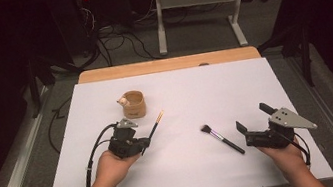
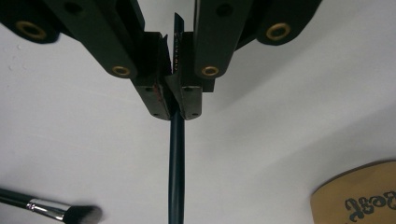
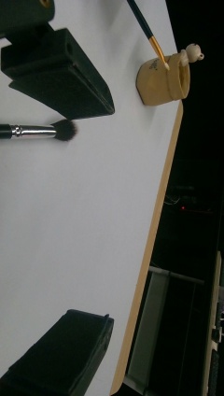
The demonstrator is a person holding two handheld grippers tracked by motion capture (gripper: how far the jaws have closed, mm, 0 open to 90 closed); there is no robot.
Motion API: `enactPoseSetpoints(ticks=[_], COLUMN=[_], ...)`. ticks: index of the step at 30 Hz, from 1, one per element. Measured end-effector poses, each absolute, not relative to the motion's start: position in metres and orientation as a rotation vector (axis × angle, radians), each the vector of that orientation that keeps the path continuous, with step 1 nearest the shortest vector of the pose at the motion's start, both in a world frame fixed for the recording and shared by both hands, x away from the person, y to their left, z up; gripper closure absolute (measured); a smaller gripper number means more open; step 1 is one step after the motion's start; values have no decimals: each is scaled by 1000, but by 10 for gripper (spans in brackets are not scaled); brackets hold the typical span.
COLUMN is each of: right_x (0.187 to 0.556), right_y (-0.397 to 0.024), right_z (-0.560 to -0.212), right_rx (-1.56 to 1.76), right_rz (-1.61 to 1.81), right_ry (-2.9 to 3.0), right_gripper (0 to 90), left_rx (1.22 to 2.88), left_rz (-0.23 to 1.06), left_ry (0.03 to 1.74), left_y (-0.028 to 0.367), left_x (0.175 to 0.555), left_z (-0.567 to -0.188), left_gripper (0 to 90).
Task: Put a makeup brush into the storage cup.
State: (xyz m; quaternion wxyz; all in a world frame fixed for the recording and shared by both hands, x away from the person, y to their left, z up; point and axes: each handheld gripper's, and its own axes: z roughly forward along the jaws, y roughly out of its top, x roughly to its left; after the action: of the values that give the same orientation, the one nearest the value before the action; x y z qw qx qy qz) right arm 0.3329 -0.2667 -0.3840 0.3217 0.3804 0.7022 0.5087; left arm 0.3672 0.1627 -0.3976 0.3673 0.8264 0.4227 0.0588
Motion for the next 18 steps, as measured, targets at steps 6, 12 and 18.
enactPoseSetpoints(ticks=[6, 12, 18], right_x=[332, 333, 332], right_y=[-266, -266, -266], right_z=[-384, -384, -385], right_rx=[996, 996, 1003], right_rz=[1334, 1330, 1324], right_ry=[1844, 1844, 1849], right_gripper=[32, 32, 32], left_rx=[2036, 1995, 1926], left_rz=[160, 204, 251], left_ry=[1094, 1059, 1035], left_y=[167, 165, 167], left_x=[365, 361, 358], left_z=[-406, -412, -414], left_gripper=[845, 845, 845])
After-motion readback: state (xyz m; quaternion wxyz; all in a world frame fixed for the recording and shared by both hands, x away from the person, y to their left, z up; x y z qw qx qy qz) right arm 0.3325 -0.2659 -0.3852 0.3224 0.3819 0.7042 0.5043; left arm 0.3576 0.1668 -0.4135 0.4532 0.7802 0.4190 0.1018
